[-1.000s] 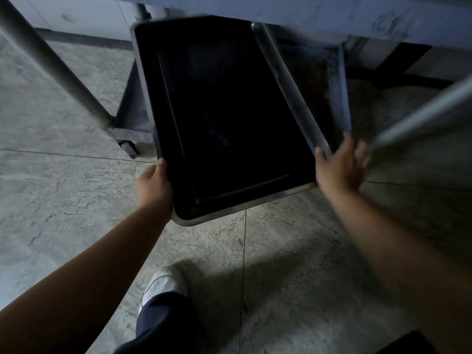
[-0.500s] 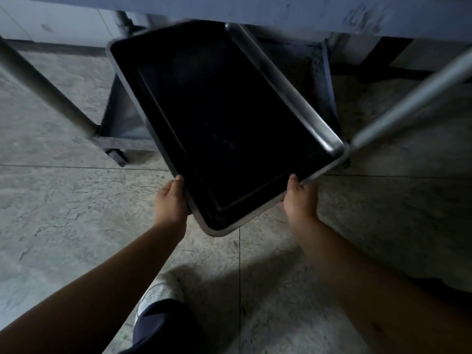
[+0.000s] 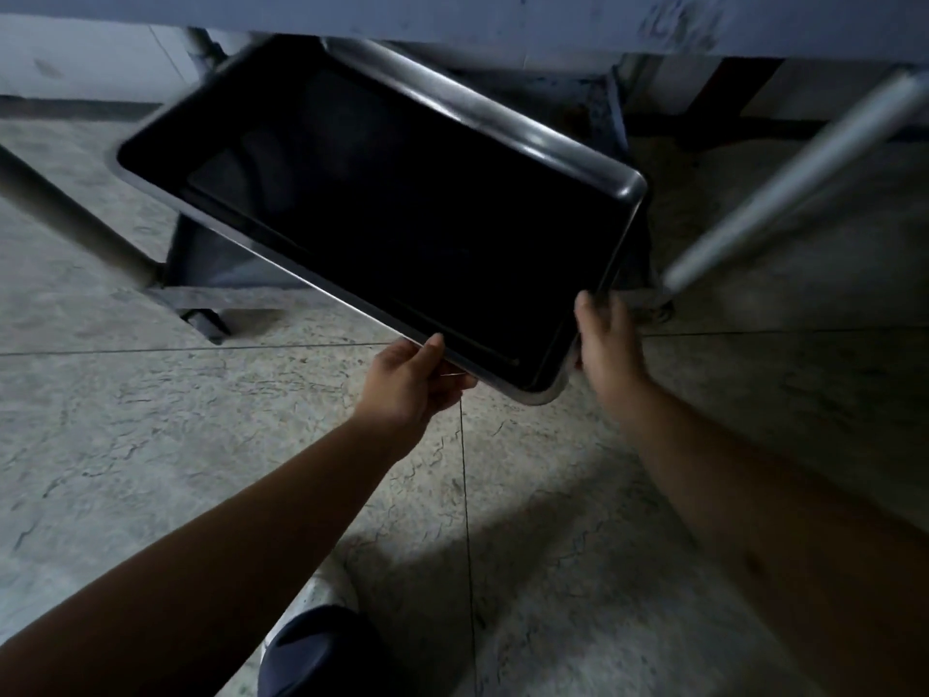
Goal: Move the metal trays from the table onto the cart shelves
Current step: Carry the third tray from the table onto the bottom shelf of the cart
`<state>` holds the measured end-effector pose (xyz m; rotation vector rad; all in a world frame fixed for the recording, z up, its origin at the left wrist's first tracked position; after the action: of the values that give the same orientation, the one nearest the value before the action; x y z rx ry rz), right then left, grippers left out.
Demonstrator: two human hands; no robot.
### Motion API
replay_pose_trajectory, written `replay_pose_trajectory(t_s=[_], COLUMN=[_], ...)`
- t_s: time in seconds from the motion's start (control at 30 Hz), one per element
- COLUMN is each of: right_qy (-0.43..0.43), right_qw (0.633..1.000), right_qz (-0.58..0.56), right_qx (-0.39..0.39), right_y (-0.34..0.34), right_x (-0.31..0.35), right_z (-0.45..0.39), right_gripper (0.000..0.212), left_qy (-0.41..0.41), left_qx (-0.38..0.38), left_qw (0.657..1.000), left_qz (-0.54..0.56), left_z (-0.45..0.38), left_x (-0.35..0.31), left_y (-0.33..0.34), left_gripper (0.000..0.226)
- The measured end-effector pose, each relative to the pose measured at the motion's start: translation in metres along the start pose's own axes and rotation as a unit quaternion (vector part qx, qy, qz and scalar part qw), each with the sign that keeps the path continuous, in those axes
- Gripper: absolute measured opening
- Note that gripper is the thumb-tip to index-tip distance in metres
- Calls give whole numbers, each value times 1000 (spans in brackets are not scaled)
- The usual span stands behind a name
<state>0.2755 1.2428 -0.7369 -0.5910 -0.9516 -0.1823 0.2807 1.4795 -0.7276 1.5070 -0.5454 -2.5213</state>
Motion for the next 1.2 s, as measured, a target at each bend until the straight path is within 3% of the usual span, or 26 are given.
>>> replay_pose_trajectory(t_s=[0.1,0.23,0.37,0.43,0.6,0.73,0.83,0.93,1.0,1.13,1.2], right_qy=[-23,22,30,39,111,160,181,191,215,242,242], right_qw=[998,990,976,973,965,964,952,942,934,921,925], right_qz=[-42,-140,-215,-226,-230,-199,-241,-271,-282,-304,-294], right_qx=[37,-9,-22,-15,-66,-68,-52,-49,-41,-18,-3], right_y=[8,17,10,4,-9,-13,-10,-5,-3,-4,-7], right_x=[-28,-18,-4,-3,13,29,35,41,45,52,52], right_z=[63,62,25,9,-45,-84,-97,-106,-114,-129,-131], right_gripper=[29,13,18,22,6,8,21,26,15,20,16], left_qy=[-18,-43,32,44,20,-4,-6,-37,-43,-57,-55], left_qx=[5,-9,-170,-214,-141,-186,-204,-237,-217,-211,-208], left_qw=[1000,999,984,974,984,980,977,969,975,975,976], left_qz=[20,16,49,51,104,63,60,56,21,-25,-34], left_z=[-12,-25,-63,-82,-97,-115,-127,-134,-140,-146,-146], left_x=[3,7,-26,-44,-43,-40,-36,-36,-38,-48,-53], left_y=[21,37,9,-10,-5,5,13,14,14,17,18], left_gripper=[23,28,17,14,15,19,31,22,21,5,9])
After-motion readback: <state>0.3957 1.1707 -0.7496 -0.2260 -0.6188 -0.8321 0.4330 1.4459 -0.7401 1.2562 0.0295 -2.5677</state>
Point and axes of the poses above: each hand's wrist, its own z-axis away from the middle knuckle, its own y-axis out of the palm, x = y × z, the point moved 1 cm from there along -z, towards the middle knuckle, and after that the axes turned 8 degrees about y, right-handed, at the moved point
